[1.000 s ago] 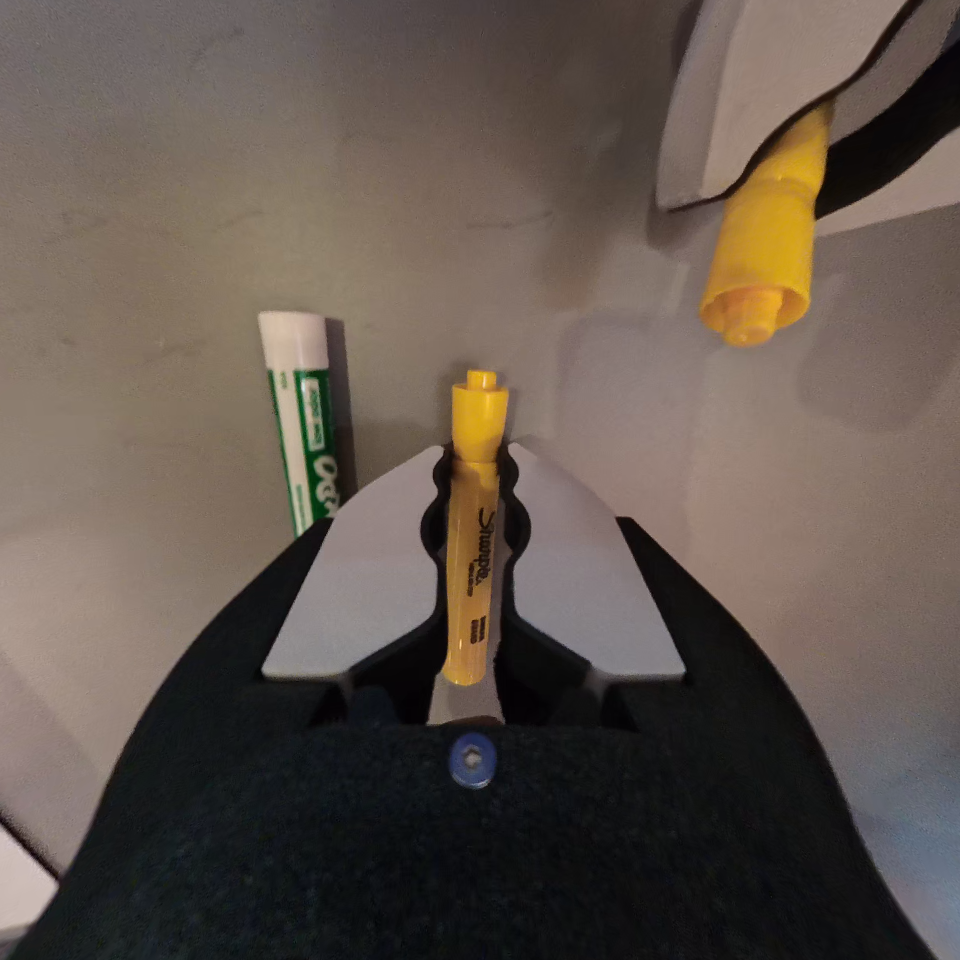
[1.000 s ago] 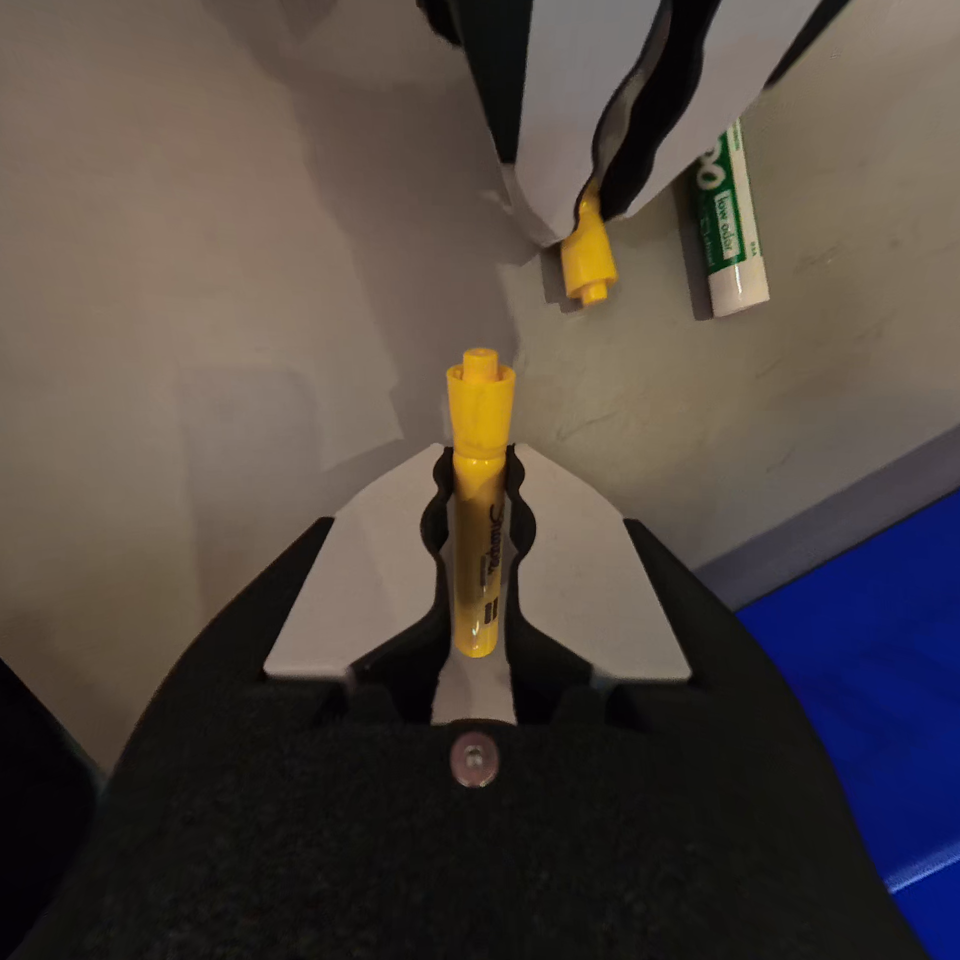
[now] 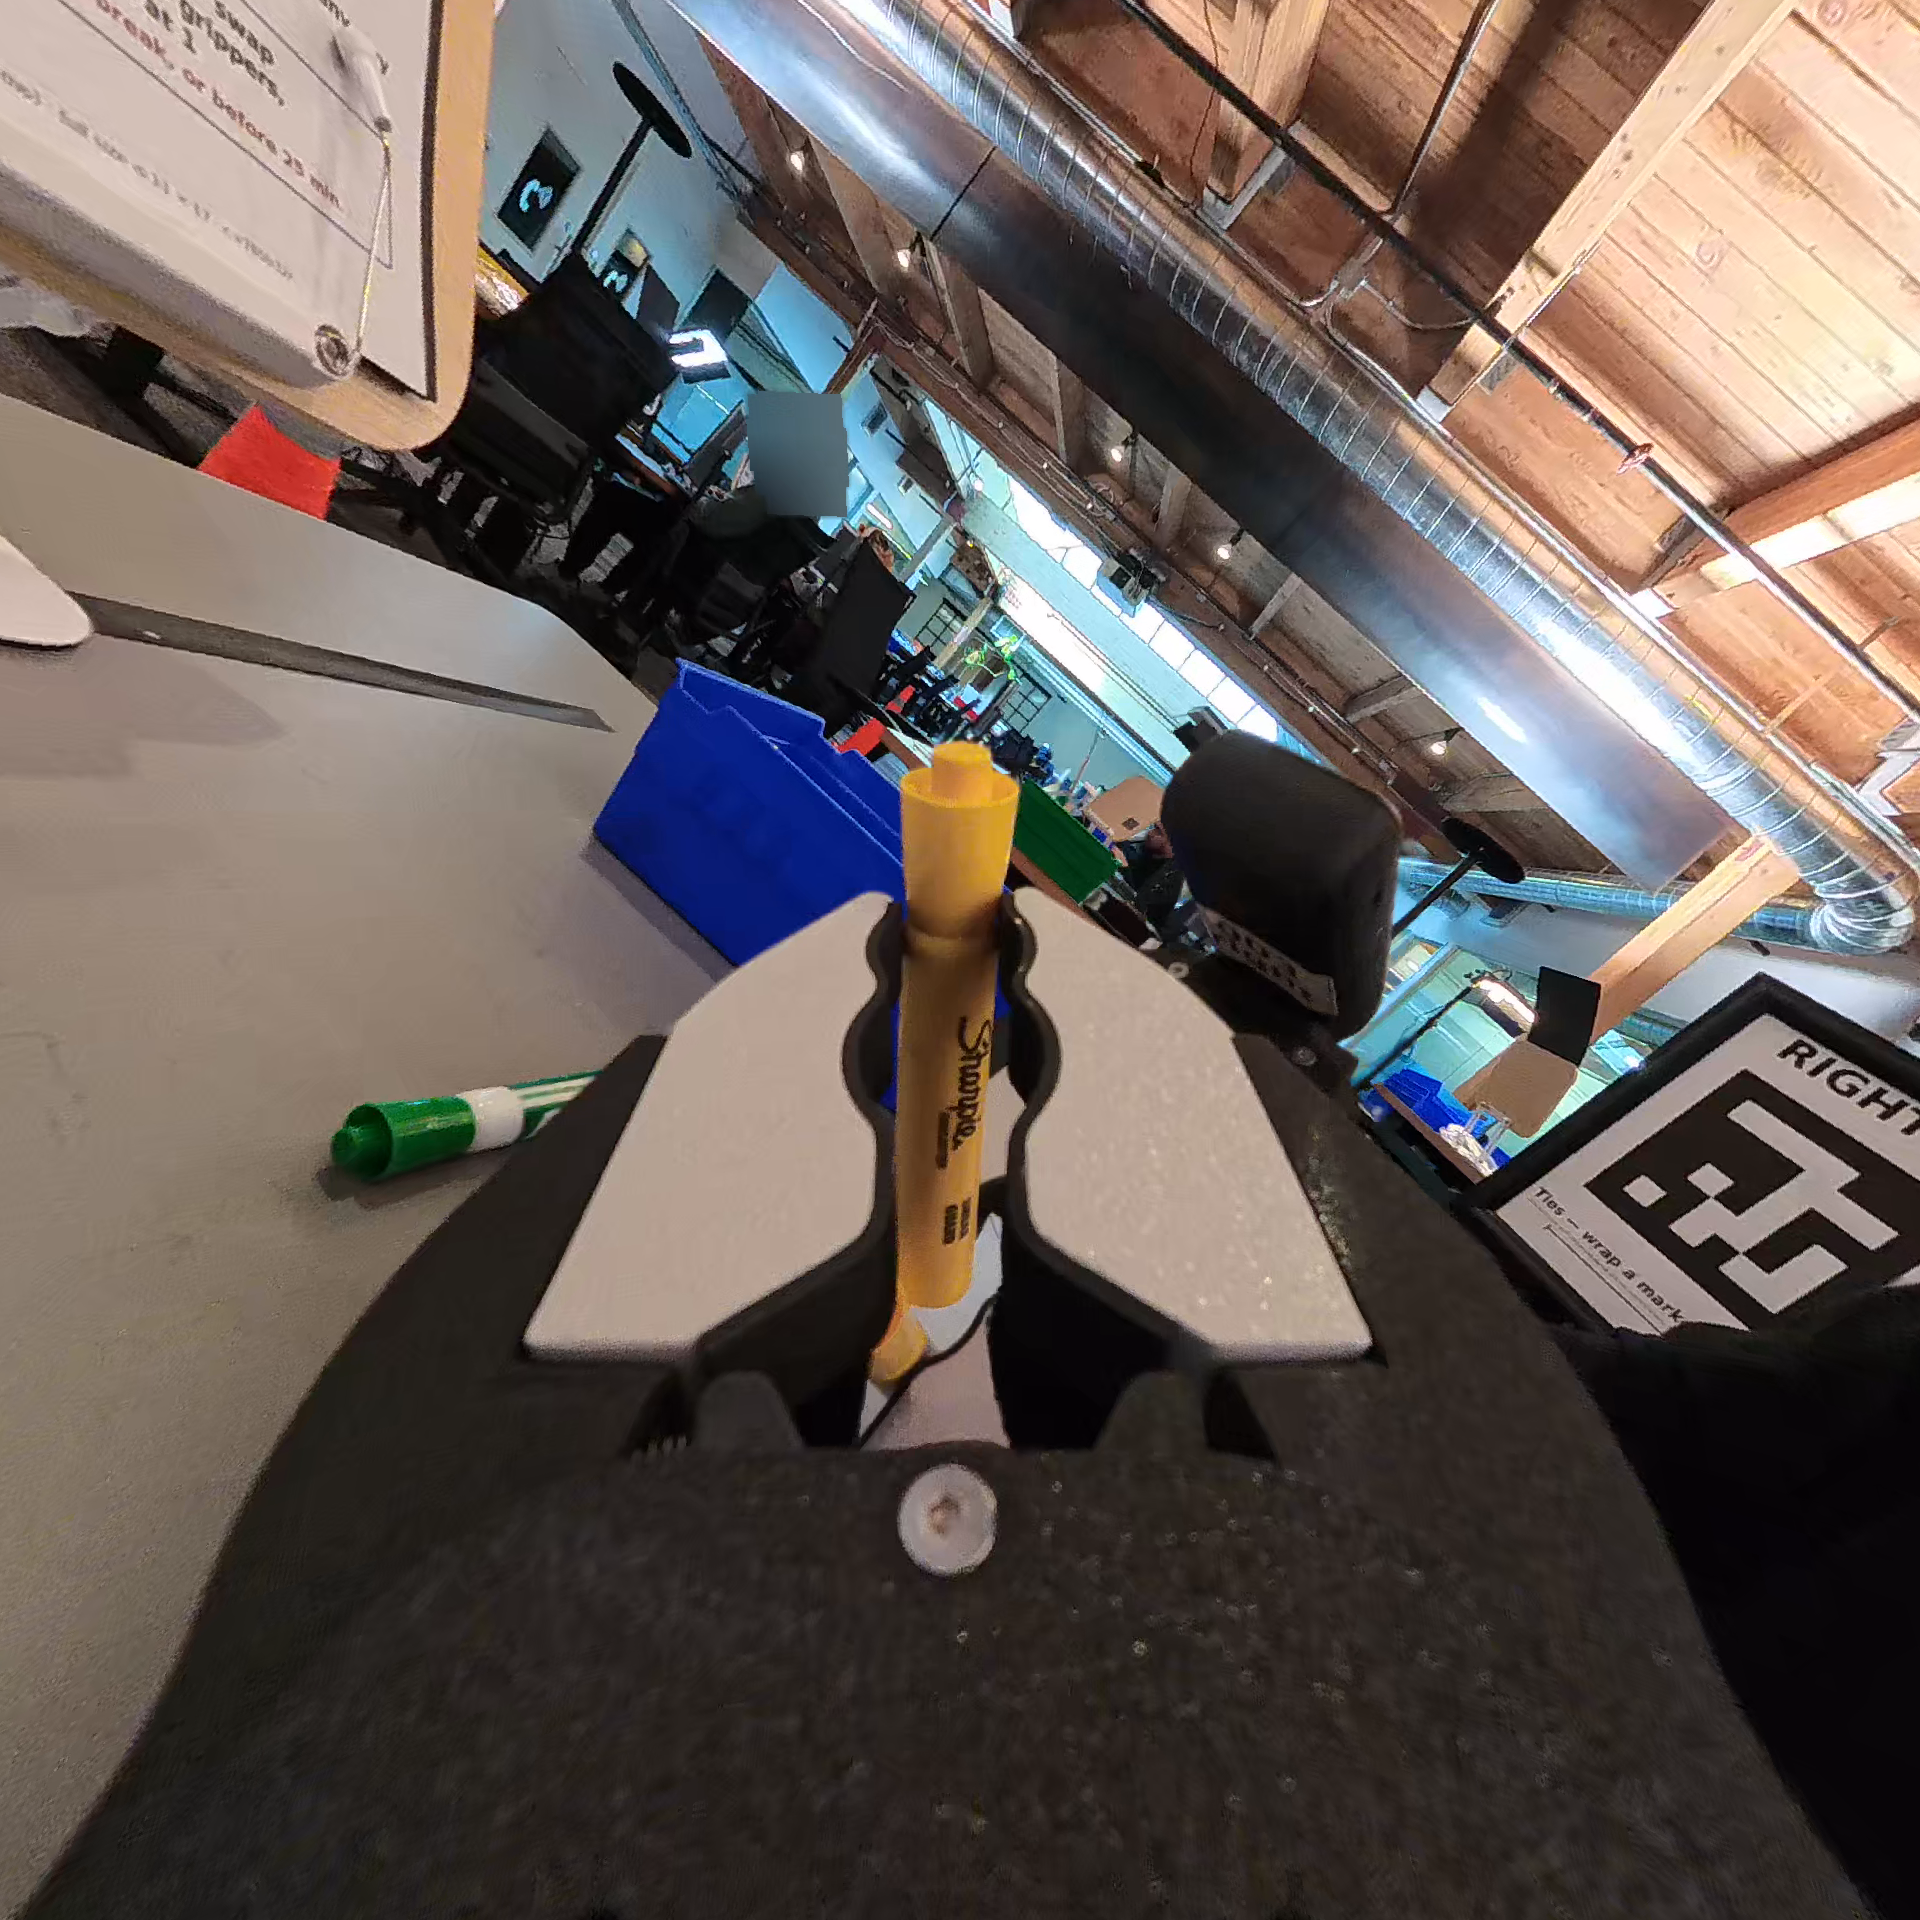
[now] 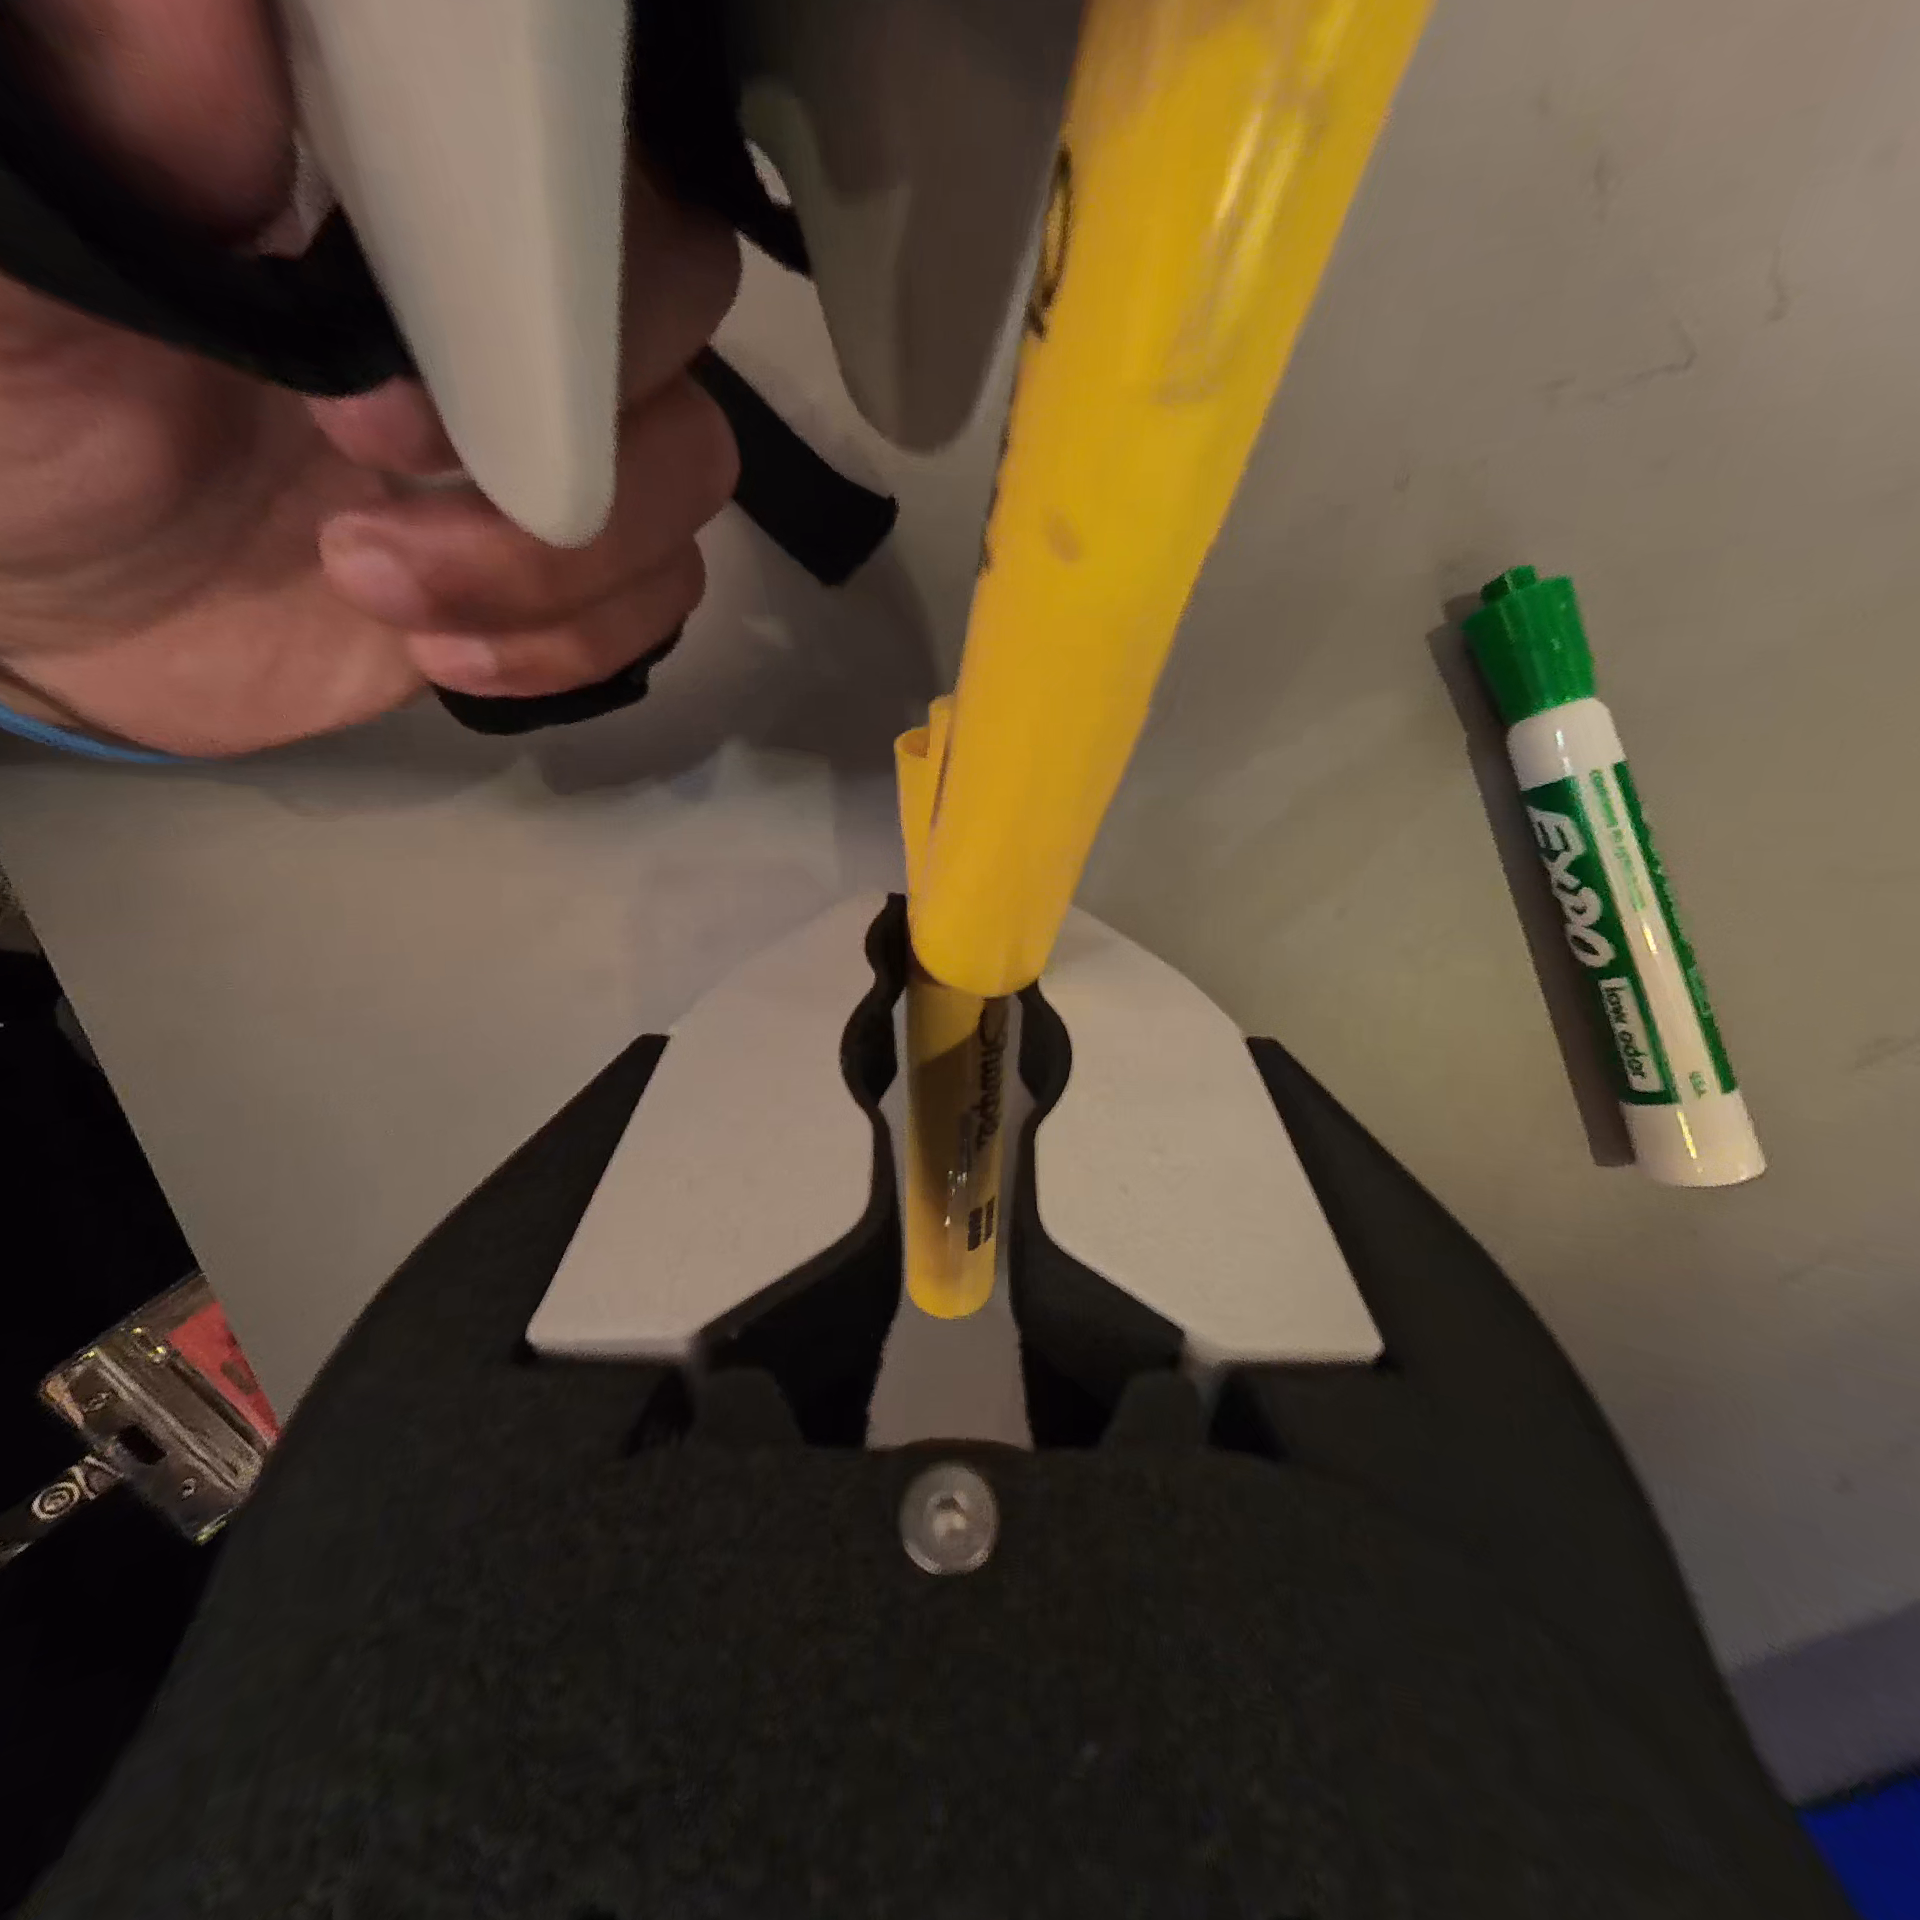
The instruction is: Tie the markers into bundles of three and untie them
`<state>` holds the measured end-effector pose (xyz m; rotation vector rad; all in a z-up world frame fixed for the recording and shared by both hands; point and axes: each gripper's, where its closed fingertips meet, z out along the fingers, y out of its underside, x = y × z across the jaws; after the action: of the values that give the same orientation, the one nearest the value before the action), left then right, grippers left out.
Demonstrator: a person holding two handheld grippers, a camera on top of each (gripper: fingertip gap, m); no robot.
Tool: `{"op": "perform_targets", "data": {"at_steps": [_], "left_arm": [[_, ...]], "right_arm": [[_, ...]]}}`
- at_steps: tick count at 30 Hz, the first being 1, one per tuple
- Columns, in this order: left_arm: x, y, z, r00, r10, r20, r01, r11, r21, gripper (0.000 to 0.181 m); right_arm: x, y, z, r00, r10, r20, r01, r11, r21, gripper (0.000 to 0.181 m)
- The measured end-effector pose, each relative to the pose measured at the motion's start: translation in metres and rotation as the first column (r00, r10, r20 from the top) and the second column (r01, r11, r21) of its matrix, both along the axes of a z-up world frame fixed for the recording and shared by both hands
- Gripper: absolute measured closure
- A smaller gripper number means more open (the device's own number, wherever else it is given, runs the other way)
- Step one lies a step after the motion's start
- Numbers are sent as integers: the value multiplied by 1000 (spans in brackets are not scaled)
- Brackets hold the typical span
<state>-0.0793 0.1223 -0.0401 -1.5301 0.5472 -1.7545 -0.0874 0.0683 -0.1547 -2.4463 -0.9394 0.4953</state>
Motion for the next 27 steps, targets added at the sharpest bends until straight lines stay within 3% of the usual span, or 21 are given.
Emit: {"op": "perform_targets", "data": {"at_steps": [4,14,27], "left_arm": [[-6,-2,-3,1000,-3,-27,4,1000,24,165],[-15,-4,-21,989,-89,-121,79,994,-80,165],[-10,-9,-33,988,-55,-145,42,995,-95,165]], "right_arm": [[3,2,-1,1000,-6,-12,6,1000,-13,163],[13,0,-5,1000,-16,-15,15,1000,-26,162],[21,2,-12,998,-12,61,12,1000,2,162]]}}
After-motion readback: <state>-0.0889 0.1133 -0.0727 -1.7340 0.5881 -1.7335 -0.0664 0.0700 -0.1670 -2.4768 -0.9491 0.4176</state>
